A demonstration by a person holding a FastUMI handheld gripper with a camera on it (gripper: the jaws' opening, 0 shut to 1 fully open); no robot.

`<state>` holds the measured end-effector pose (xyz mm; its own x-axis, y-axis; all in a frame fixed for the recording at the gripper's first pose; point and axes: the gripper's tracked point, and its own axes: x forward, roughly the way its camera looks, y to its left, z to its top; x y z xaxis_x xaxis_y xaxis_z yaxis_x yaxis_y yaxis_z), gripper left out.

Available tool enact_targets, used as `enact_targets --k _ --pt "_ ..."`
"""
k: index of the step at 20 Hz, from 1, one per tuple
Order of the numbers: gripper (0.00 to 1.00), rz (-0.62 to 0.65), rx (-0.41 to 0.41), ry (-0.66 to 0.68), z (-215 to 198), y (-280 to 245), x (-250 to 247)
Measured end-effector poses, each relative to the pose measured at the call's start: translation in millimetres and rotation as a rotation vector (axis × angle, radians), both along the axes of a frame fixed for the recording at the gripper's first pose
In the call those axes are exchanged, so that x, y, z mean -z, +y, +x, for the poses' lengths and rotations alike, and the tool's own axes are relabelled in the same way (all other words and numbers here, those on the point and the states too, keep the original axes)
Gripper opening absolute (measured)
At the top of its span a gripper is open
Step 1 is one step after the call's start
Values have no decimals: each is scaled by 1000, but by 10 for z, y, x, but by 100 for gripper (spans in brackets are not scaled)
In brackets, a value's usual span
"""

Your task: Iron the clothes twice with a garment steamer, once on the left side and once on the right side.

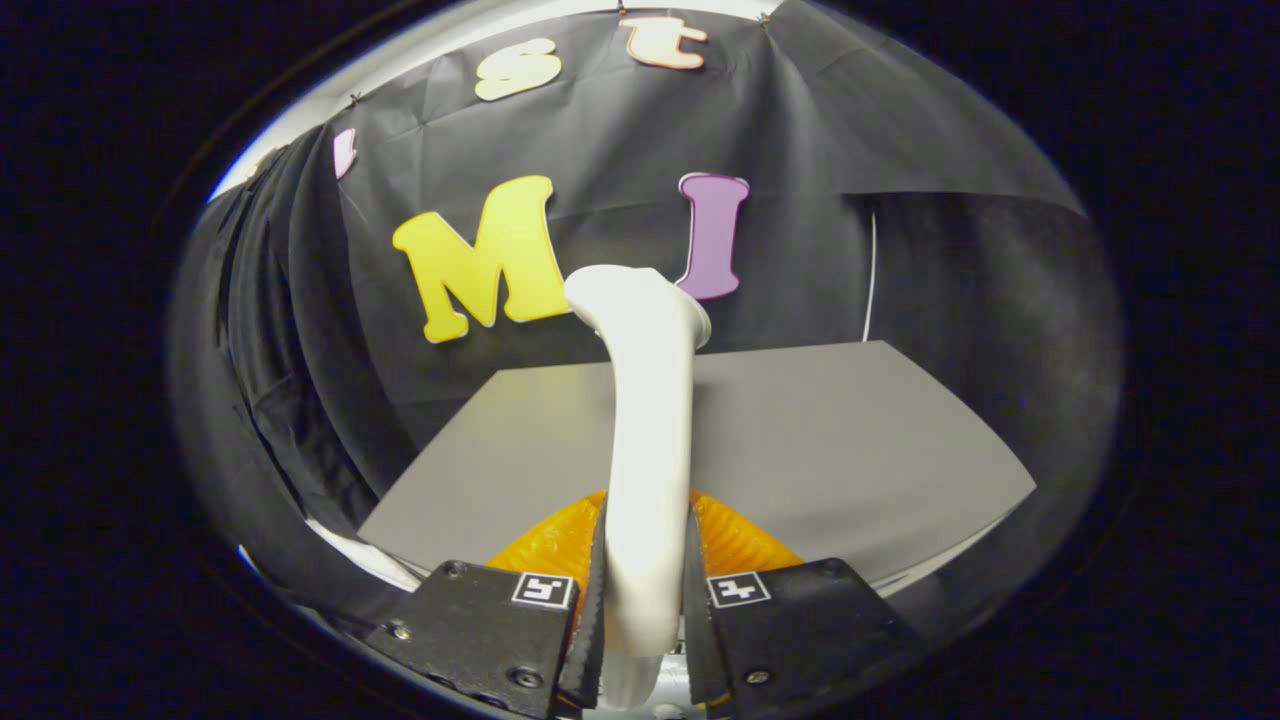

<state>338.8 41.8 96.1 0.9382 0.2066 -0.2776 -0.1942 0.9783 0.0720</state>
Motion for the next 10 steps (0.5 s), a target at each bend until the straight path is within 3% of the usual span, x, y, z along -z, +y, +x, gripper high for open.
enact_targets --k 6,10 --pt "35 41 14 -110 -746 585 -514" --pt "36 40 -38 -198 -1197 1228 -896"
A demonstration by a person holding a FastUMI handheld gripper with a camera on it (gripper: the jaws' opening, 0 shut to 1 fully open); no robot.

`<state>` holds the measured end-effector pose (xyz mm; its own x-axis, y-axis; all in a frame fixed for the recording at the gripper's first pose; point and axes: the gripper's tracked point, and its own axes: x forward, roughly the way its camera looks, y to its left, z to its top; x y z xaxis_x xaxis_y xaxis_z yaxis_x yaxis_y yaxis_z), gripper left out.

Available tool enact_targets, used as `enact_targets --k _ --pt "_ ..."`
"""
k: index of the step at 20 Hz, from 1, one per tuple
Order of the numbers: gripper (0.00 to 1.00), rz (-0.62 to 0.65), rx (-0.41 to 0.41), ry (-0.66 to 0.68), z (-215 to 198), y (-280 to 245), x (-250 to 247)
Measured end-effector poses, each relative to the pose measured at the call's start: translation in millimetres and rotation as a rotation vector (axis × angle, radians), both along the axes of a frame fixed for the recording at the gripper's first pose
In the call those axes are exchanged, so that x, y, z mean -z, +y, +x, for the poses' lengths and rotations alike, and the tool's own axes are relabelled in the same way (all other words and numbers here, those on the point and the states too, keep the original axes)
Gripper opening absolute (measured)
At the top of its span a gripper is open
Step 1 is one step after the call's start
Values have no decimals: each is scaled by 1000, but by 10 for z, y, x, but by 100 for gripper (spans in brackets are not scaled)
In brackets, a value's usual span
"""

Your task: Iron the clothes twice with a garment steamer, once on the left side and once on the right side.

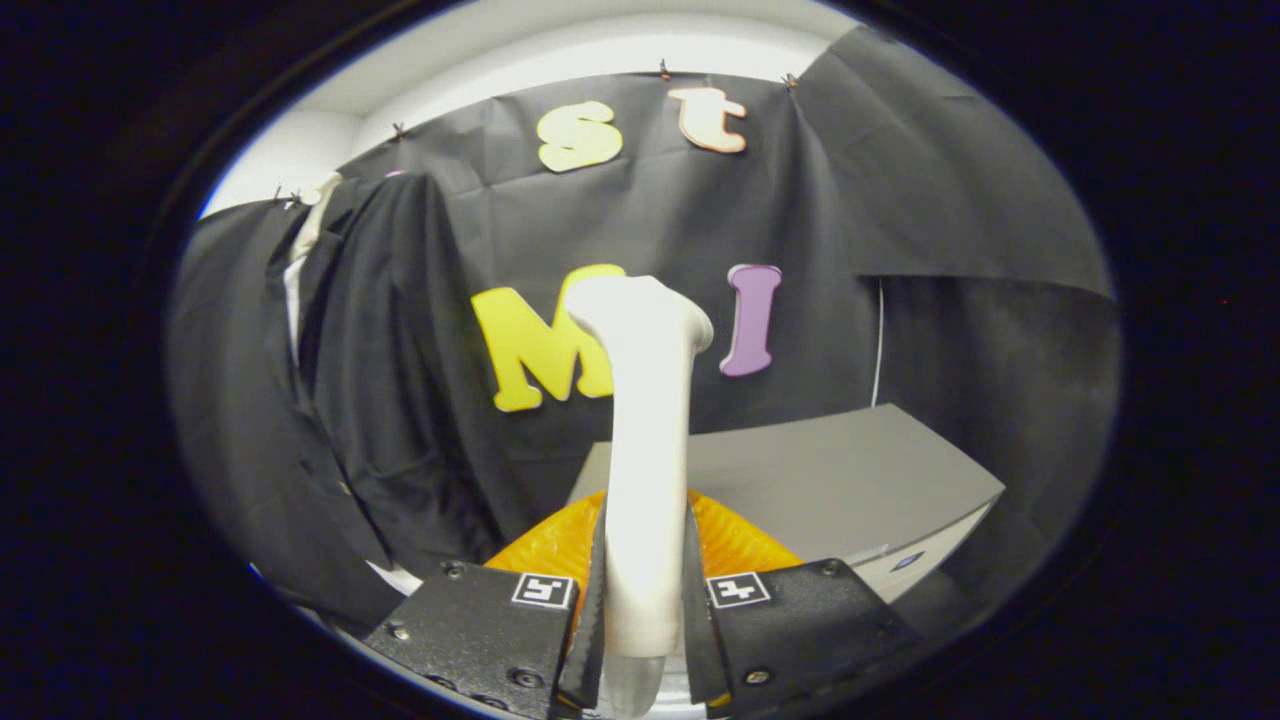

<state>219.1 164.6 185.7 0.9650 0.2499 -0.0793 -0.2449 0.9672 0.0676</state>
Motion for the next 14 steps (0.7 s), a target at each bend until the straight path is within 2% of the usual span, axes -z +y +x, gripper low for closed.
enact_targets --k 7,14 --pt "35 50 -103 -131 -564 1070 -595" --pt "35 55 -191 -225 -860 1947 -973"
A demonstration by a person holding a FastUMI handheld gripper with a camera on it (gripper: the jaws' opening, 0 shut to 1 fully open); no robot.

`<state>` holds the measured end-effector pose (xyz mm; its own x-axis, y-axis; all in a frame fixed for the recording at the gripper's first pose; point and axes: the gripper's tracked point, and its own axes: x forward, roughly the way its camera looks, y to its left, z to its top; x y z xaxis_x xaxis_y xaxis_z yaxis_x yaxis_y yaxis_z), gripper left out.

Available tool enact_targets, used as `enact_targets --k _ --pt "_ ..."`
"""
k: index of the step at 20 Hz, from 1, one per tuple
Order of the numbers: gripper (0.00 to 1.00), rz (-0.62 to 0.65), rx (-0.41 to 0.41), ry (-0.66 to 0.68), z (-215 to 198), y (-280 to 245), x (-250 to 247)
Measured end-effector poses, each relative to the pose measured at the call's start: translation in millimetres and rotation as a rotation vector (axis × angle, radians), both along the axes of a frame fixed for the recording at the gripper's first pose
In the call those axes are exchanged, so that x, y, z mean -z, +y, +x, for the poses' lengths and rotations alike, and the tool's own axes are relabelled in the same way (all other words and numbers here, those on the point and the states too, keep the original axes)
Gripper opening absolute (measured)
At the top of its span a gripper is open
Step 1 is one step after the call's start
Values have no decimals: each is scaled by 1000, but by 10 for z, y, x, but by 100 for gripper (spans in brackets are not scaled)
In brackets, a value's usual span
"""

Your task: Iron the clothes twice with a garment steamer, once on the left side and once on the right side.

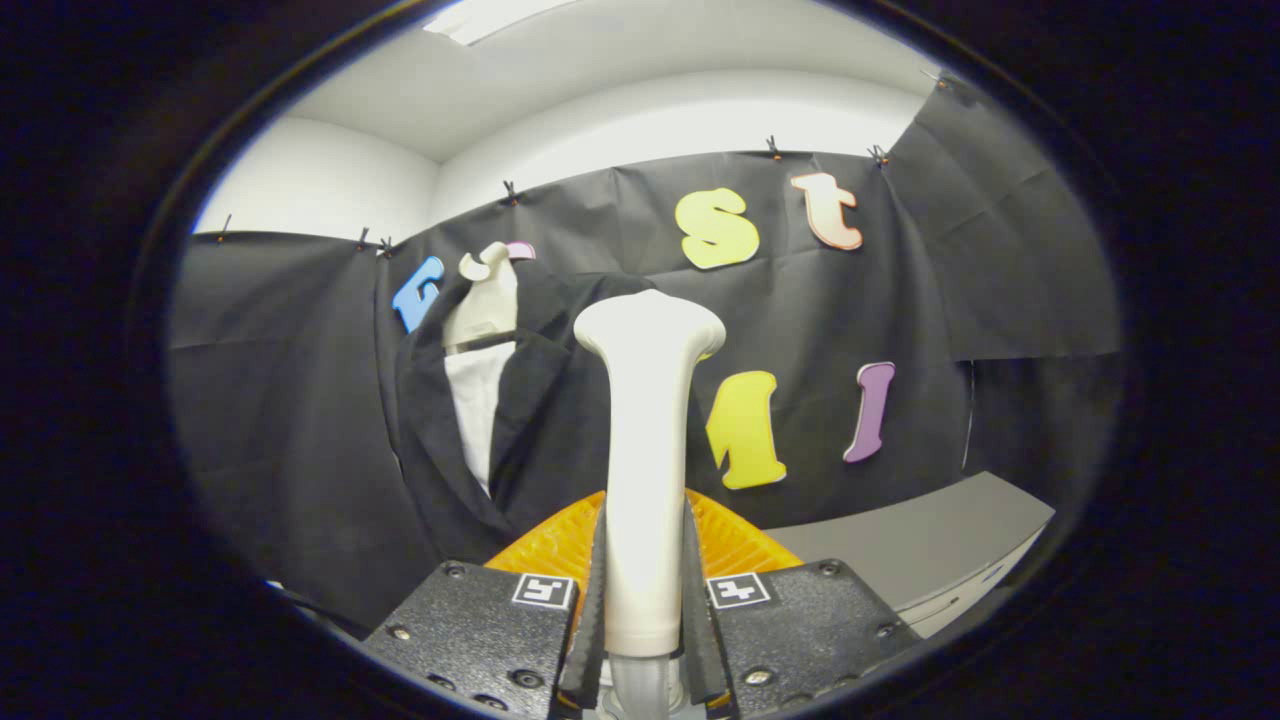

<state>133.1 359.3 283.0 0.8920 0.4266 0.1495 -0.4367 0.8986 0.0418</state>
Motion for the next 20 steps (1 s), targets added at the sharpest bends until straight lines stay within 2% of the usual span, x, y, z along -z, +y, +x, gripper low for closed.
enact_targets --k 8,20 --pt "35 -74 -31 -44 -53 557 81" --pt "35 -148 -7 41 38 472 730"
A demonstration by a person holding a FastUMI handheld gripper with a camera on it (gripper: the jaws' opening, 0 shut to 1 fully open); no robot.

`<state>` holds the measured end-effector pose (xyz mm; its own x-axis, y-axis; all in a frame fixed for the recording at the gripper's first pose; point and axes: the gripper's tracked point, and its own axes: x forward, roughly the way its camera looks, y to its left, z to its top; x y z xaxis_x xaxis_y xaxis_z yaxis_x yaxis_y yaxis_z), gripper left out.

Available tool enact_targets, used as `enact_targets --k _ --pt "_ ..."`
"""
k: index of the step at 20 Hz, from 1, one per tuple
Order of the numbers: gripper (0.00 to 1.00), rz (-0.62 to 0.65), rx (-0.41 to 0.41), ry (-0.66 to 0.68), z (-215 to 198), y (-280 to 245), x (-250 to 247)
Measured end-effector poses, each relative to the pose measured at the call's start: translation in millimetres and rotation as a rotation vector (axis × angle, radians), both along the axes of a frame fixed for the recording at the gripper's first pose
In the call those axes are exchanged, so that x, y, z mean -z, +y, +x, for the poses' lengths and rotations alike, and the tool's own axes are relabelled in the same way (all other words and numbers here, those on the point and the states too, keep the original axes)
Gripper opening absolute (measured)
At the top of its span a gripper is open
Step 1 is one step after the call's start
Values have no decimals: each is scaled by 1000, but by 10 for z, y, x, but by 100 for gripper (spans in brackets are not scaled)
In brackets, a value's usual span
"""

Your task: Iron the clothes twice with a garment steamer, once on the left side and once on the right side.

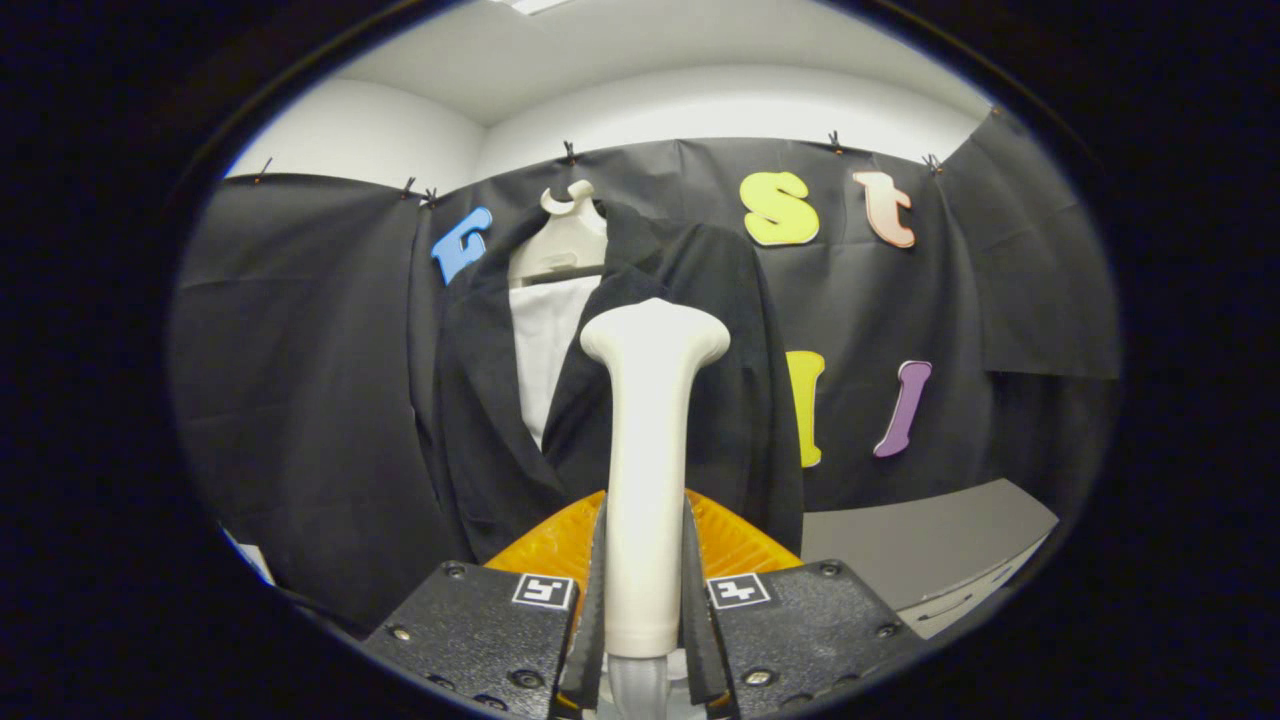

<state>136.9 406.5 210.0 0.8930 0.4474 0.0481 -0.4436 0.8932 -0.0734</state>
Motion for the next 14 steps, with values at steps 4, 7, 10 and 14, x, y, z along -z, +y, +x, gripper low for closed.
enact_targets --k 4,7,10,14 --pt "35 -45 7 39 16 -23 304" --pt "35 -78 11 75 -1 -13 559" --pt "35 -101 13 116 23 -12 832" --pt "35 -134 20 157 9 -21 1121"
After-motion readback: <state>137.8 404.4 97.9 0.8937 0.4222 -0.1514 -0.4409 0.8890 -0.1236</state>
